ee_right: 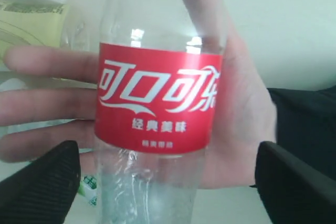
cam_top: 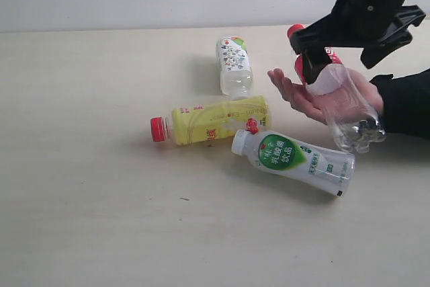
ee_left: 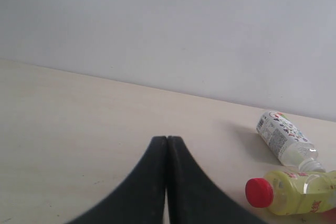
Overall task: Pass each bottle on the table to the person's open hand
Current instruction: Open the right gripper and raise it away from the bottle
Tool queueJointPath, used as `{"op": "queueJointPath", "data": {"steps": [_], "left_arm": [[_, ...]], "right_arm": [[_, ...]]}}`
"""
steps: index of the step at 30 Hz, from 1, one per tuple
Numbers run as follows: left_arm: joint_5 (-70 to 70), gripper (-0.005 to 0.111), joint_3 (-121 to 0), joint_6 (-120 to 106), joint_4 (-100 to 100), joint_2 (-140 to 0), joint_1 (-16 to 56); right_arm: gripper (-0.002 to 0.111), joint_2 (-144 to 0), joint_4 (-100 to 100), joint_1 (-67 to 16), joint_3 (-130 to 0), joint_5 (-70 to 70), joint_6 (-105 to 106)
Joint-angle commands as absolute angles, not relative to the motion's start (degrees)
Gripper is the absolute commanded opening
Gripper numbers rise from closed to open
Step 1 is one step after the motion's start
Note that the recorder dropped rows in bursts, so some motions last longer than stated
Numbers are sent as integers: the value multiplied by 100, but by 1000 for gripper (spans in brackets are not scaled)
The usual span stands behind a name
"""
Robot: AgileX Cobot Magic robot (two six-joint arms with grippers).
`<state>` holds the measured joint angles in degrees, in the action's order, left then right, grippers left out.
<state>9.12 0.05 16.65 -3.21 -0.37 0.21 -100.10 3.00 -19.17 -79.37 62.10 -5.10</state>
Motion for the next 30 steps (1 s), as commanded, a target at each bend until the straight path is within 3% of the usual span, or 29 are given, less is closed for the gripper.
{"op": "queueJointPath", "data": {"steps": [1, 5, 7, 13, 18, 30], "left_arm": [[863, 2, 0, 1656, -343, 0, 4], [863, 2, 0, 1656, -343, 0, 4], [863, 2, 0, 1656, -343, 0, 4], [863, 2, 0, 1656, -343, 0, 4], [863, 2, 0, 1656, -343, 0, 4], [863, 2, 0, 1656, -343, 0, 4]], "right_arm": [[86, -9425, 356, -1897, -7992, 6284, -412], [78, -8802, 343, -1897, -7977, 6496, -344], [64, -8468, 291, -1897, -7919, 6521, -281], [1, -6677, 0, -1897, -6968, 5496, -152], [0, -4670, -299, -1897, -5633, 4579, 268], [0, -977, -412, -1897, -3512, 4436, 588]]}}
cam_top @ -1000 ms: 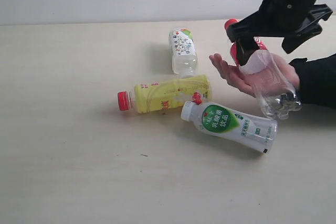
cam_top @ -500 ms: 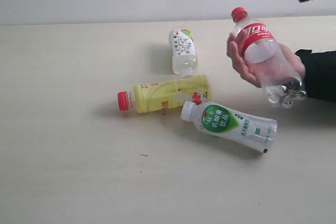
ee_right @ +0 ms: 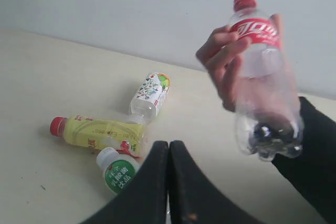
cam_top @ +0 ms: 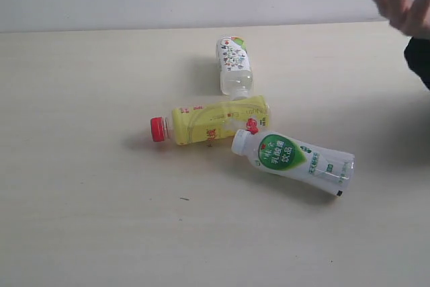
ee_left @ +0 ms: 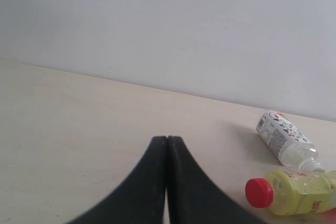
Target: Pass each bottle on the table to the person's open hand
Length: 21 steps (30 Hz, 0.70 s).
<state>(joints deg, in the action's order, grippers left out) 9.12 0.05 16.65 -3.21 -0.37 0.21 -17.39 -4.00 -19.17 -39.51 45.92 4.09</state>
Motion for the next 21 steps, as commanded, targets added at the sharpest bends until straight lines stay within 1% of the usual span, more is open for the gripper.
{"op": "queueJointPath", "data": {"steps": [1, 7, 21], "left_arm": [[863, 2, 0, 1656, -343, 0, 4], [863, 2, 0, 1656, -343, 0, 4], [863, 2, 0, 1656, -343, 0, 4]], "right_arm": [[0, -768, -412, -1897, -3400, 4422, 588], [0, 0, -412, -1897, -2882, 4422, 588], [0, 0, -439, -1897, -2784, 4379, 575]]}}
